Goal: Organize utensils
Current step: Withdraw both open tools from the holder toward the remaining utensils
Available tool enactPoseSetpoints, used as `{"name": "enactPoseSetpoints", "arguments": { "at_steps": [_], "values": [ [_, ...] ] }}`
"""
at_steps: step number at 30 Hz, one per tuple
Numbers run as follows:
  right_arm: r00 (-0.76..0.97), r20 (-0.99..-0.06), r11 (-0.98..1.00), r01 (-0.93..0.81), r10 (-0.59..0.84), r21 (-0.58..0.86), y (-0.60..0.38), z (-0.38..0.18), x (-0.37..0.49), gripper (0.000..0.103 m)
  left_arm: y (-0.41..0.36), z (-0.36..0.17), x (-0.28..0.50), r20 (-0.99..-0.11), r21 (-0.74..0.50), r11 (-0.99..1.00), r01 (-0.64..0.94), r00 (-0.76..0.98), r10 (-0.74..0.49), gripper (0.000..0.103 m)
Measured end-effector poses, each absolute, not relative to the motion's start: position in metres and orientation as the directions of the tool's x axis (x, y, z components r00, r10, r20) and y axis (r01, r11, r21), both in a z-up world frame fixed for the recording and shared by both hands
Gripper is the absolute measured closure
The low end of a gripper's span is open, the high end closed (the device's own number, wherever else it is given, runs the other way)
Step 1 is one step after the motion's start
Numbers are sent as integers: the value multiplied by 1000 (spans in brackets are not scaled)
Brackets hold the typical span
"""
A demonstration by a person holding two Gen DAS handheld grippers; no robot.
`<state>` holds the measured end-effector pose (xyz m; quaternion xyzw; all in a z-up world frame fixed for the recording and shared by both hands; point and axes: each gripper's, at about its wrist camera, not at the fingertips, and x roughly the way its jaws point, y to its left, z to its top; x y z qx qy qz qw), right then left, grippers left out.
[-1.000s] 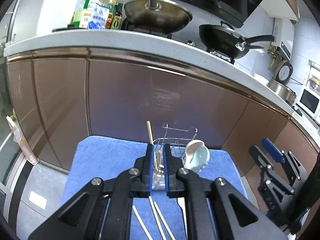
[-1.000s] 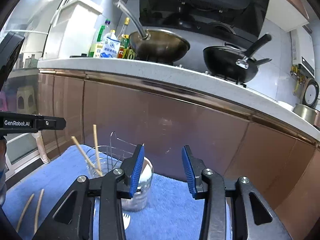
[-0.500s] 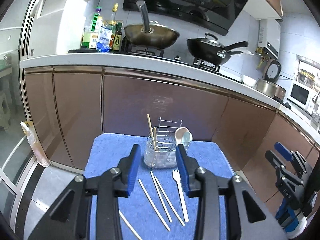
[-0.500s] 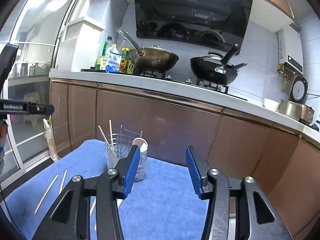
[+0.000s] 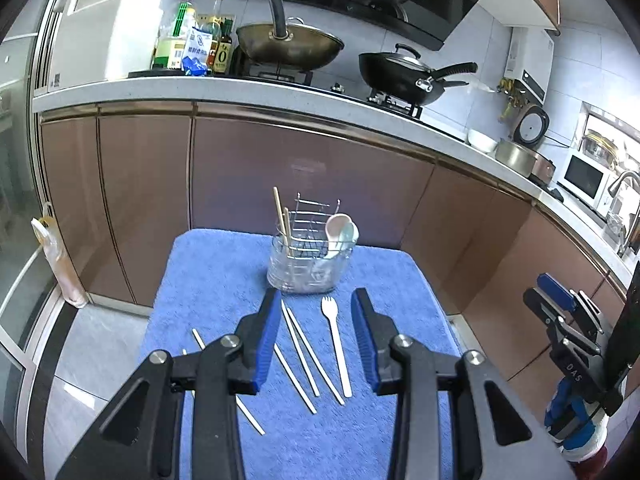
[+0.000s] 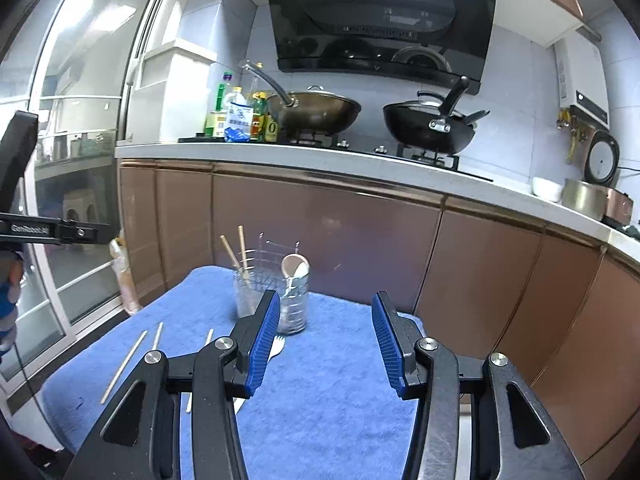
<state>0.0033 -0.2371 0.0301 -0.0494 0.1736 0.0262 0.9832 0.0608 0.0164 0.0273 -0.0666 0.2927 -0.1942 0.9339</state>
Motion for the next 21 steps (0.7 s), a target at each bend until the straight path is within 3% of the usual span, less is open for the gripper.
{"name": "enactPoseSetpoints", "arguments": {
  "at_steps": [11,21],
  "values": [
    [918,-391,990,-114,74,-80,-235,21,3,56,2,0,76,-577,-253,906,340,699,-423,69],
    [869,-480,990,-138,122,3,-237,-21,45,56,-12,-54,118,-698,-223,917,332,602,-388,69]
  ]
}}
